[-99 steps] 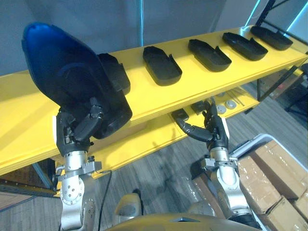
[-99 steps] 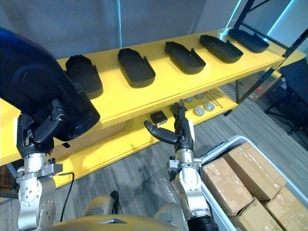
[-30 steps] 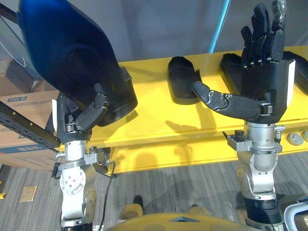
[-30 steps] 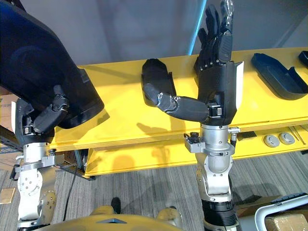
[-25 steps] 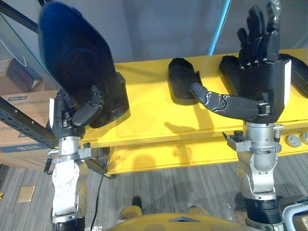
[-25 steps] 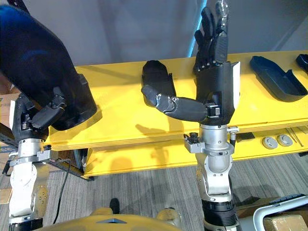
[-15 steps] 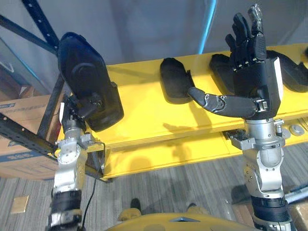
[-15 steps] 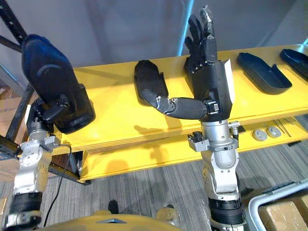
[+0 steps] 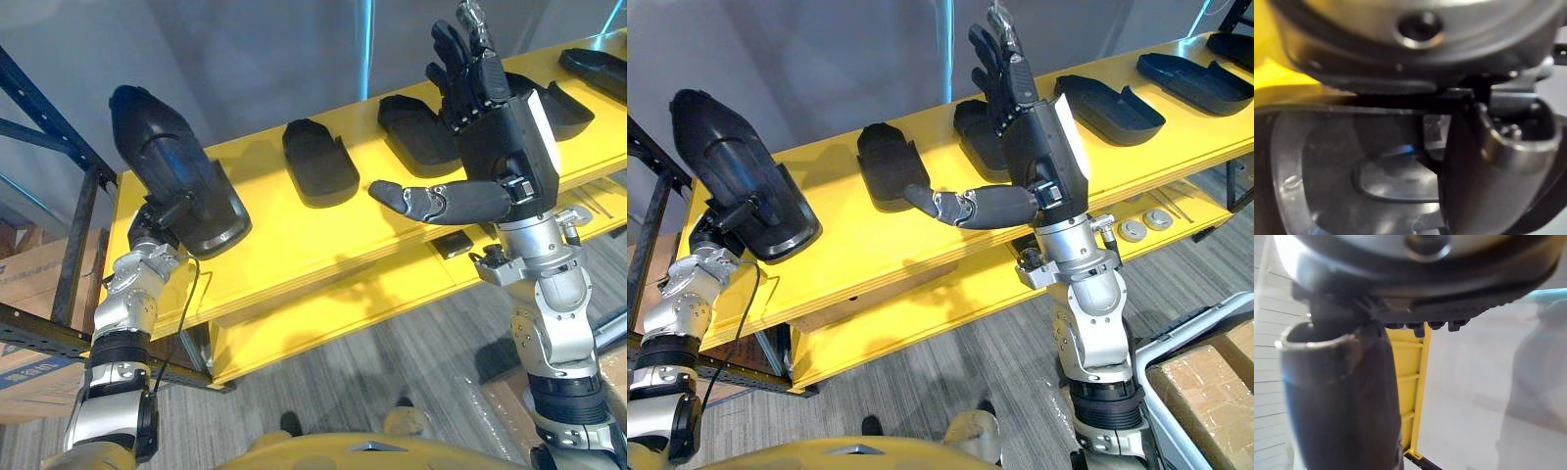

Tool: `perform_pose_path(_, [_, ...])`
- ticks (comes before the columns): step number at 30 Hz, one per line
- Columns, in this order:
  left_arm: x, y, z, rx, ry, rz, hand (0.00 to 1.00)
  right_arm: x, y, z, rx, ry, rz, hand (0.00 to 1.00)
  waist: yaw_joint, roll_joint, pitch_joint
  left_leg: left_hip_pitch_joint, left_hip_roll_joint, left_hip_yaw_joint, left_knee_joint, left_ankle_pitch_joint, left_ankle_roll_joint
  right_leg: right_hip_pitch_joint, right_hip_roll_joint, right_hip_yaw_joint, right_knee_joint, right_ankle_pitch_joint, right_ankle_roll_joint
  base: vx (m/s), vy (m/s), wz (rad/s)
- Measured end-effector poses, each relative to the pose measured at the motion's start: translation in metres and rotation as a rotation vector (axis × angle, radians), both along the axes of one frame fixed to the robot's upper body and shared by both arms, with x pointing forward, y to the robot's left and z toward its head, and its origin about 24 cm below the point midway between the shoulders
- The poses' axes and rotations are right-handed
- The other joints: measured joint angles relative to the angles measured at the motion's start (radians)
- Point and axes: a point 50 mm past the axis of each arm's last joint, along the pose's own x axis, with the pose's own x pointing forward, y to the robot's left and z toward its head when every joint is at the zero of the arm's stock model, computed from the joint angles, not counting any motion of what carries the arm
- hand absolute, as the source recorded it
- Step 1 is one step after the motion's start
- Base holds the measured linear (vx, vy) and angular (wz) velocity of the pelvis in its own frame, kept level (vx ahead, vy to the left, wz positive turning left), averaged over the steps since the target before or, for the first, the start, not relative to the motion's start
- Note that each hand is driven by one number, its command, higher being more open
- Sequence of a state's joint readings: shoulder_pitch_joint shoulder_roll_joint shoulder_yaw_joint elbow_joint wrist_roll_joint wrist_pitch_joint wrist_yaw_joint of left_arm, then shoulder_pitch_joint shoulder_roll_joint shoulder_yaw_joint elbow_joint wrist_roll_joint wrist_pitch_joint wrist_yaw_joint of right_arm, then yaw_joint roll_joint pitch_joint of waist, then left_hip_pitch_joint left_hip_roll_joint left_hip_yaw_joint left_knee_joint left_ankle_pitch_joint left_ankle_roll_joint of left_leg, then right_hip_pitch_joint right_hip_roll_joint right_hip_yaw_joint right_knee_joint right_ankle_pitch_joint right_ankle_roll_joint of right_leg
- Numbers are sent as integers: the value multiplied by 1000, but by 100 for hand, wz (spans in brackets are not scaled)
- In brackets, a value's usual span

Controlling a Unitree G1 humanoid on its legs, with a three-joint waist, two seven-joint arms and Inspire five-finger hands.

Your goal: Walk over and take three plastic housings, then place them on the shelf

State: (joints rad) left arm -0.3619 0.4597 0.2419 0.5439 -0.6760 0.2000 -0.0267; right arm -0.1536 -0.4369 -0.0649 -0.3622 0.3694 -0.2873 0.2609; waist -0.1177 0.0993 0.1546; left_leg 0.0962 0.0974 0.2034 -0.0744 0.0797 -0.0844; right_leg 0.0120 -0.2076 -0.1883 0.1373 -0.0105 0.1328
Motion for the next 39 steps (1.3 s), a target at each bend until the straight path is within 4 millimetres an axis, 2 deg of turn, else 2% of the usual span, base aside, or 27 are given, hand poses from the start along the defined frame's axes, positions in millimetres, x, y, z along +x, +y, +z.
perform_pose_path(4, [-4, 1, -15, -2, 106, -38, 0, 0, 0, -1, -2, 9, 3, 100, -2, 1, 1, 0, 0, 0, 1, 1, 1, 0, 0, 0, 1, 0, 0, 0, 0, 0])
perform_pose_path(8, [0, 4, -9, 84, 137, -61, 0, 2, 4, -4, 1, 33, 18, 100, -4, 1, 2, 0, 0, -1, 2, 1, 1, 2, 0, 0, 2, 0, 0, 0, 0, 0])
perform_pose_path(10, [1, 11, -5, 198, 185, -62, 0, 2, 10, -6, 1, 55, 41, 100, -13, 4, 3, 0, 0, -1, 3, 1, 1, 2, 0, 0, 3, -2, -1, 0, 0, 0])
perform_pose_path(12, [0, 19, -1, 241, 220, -51, 0, 2, 12, -8, -1, 66, 51, 100, -19, 7, 5, 0, 1, -1, 4, 1, 1, 2, 0, 0, 3, -5, -4, 0, 0, 0])
perform_pose_path(17, [1, 36, 8, 296, 259, -6, 0, -2, 17, -3, 0, 53, 71, 100, -23, 20, 44, -2, 2, -1, 17, -1, 1, -1, -2, 1, 21, -13, -5, 0, 0, 0])
perform_pose_path(28, [9, 44, 24, 309, 259, 38, 0, -6, 28, 0, 9, 52, 135, 100, -28, 28, 84, -39, 0, 7, 41, -2, 1, -74, -14, 22, 112, -52, -3, -21, -8, -1])
perform_pose_path(29, [10, 44, 25, 307, 256, 40, 100, -7, 28, 1, 9, 50, 138, 100, -28, 29, 85, -45, 0, 7, 44, -2, 1, -83, -16, 24, 122, -55, -2, -25, -11, 3])
perform_pose_path(34, [12, 44, 27, 359, 270, 70, 100, -10, 33, 5, 7, 34, 159, 100, -29, 24, 103, -53, -1, 7, 56, -3, 2, -100, -22, 27, 155, -68, -6, -7, -3, 0])
perform_pose_path(39, [10, 47, 28, 415, 296, 121, 100, -15, 41, 10, 2, 6, 201, 100, -47, 26, 111, -60, -1, 19, 56, -7, 6, -117, -22, 37, 163, -71, -5, -15, -8, -4])
